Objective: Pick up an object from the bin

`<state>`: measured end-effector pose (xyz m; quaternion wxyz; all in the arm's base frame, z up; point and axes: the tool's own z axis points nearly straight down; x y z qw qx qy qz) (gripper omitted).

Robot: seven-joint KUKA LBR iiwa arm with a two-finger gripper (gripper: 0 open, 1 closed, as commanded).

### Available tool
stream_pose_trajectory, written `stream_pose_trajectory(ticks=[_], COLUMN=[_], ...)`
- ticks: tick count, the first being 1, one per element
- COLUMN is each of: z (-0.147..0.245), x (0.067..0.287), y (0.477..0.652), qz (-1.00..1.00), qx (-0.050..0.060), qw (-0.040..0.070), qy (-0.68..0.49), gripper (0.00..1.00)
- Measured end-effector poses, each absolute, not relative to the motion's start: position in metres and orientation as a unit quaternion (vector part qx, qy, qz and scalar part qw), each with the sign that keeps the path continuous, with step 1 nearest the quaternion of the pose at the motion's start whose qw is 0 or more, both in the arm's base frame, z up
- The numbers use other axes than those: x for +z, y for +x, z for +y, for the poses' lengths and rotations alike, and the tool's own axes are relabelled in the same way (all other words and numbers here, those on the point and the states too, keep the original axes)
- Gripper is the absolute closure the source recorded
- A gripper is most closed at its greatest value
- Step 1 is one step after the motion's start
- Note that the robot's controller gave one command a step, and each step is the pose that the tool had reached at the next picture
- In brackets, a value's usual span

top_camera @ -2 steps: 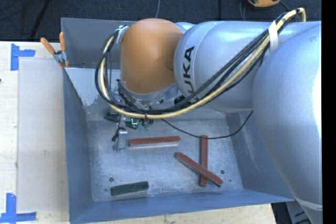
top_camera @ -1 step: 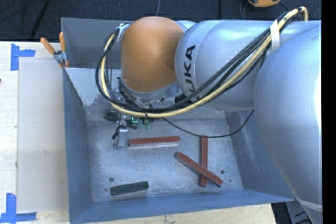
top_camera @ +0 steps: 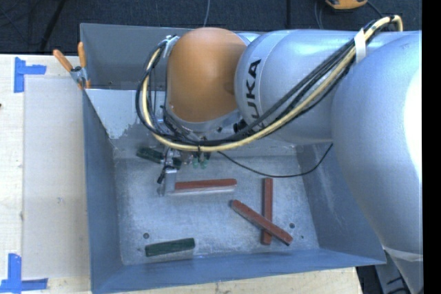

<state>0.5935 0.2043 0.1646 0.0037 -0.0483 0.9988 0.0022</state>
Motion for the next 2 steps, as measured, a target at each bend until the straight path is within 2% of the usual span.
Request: stream_pose_trajectory(ticks=[1, 2], z=[0.171, 0.163], x=[0.094, 0.07], y=[0.612, 0.594], qz=[0.995, 0.996], qx=[0.0, 0.0], qw=[0.002, 0.0], qy=[-0.1, -0.093], gripper=[0.0, 0.0])
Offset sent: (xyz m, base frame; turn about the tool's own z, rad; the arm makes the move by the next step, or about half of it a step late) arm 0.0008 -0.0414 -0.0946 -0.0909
